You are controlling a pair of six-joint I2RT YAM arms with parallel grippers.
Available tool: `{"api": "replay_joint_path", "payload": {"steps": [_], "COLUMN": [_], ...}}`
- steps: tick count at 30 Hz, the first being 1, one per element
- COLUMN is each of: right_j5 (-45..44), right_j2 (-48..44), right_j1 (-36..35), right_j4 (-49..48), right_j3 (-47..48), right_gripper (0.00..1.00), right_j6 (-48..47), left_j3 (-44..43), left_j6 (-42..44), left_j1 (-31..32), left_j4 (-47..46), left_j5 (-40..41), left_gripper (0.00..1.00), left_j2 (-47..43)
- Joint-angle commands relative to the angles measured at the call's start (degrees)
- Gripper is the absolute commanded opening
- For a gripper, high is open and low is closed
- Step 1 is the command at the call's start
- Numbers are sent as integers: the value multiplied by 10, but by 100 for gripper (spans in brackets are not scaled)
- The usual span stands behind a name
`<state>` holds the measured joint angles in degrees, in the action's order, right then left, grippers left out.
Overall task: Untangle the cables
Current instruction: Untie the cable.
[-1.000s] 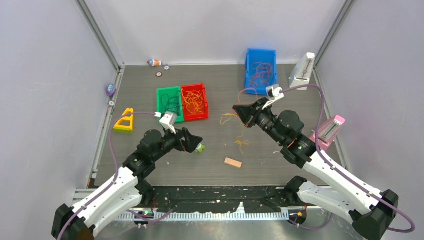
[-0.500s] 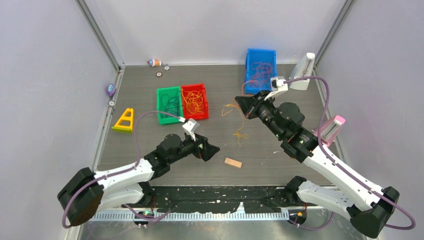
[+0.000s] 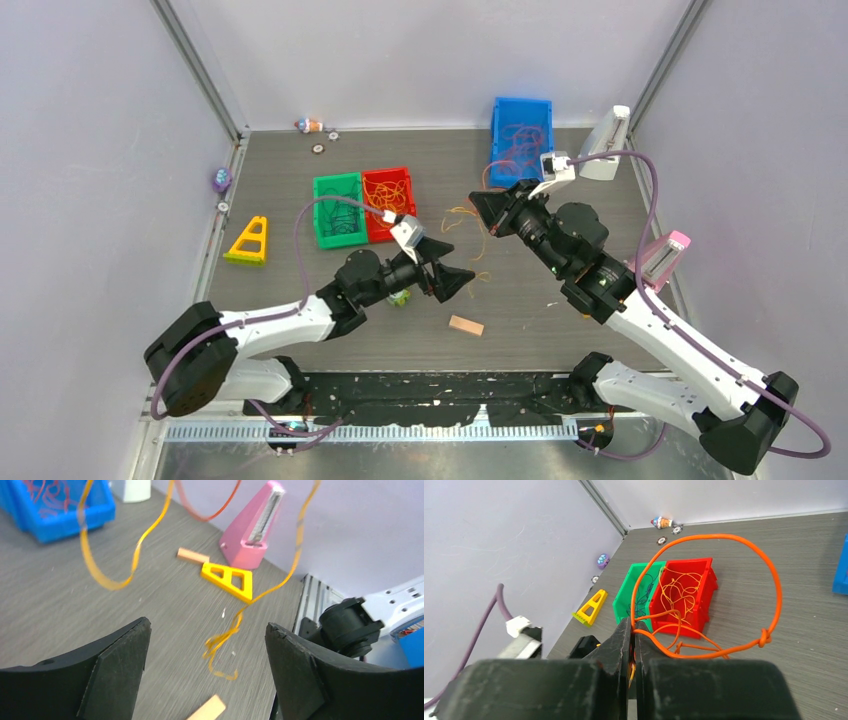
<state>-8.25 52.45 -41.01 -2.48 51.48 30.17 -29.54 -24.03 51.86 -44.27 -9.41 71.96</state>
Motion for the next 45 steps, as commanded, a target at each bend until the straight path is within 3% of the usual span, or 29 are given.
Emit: {"api": "replay_joint_path", "payload": {"steps": [1,7,10,14,16,18,19,25,27,30,33,39,45], "right_j5": [2,-3,5,13,17,22,21,-41,-74,-145,-179,-85,-37], "right_j2": [5,-2,-1,0,-2,-6,-9,-47,-55,-61,-59,-63,-58], "right_j1": [1,1,1,2,2,1,1,7,16,36,79,214,258], "right_j4": [-7,5,6,3,-1,-2,-1,54,84,143,176,188,171], "right_j3": [32,36,36,32,28,25,23,23,31,47,37,-52,-114], "right_gripper": [6,6,5,6,5,5,5,5,5,6,5,5,5], "right_j6": [7,4,9,19,25,29,30,-12,-40,-81,-113,-85,-67], "left_j3": [-49,-65,-87,-124,-128,-132,-133,-25,-10,-11,40,76,47], "left_j6": [41,65,98,118,116,111,107,68,55,3,-50,-67,-56], "left_j1": [12,12,12,12,12,12,12,12,7,-53,-134,-250,-307], "left_j4": [-63,-69,-27,42,37,32,35,-16,60,225,273,405,524], "left_j5": [-16,-48,-83,-82,-85,-96,-100,-56,-33,-46,-62,-51,-9], "left_gripper": [81,69,63,33,24,3,0,0,0,0,0,0,0], "left_j2": [27,53,63,75,82,92,93,51,24,-24,-106,-262,-383]}}
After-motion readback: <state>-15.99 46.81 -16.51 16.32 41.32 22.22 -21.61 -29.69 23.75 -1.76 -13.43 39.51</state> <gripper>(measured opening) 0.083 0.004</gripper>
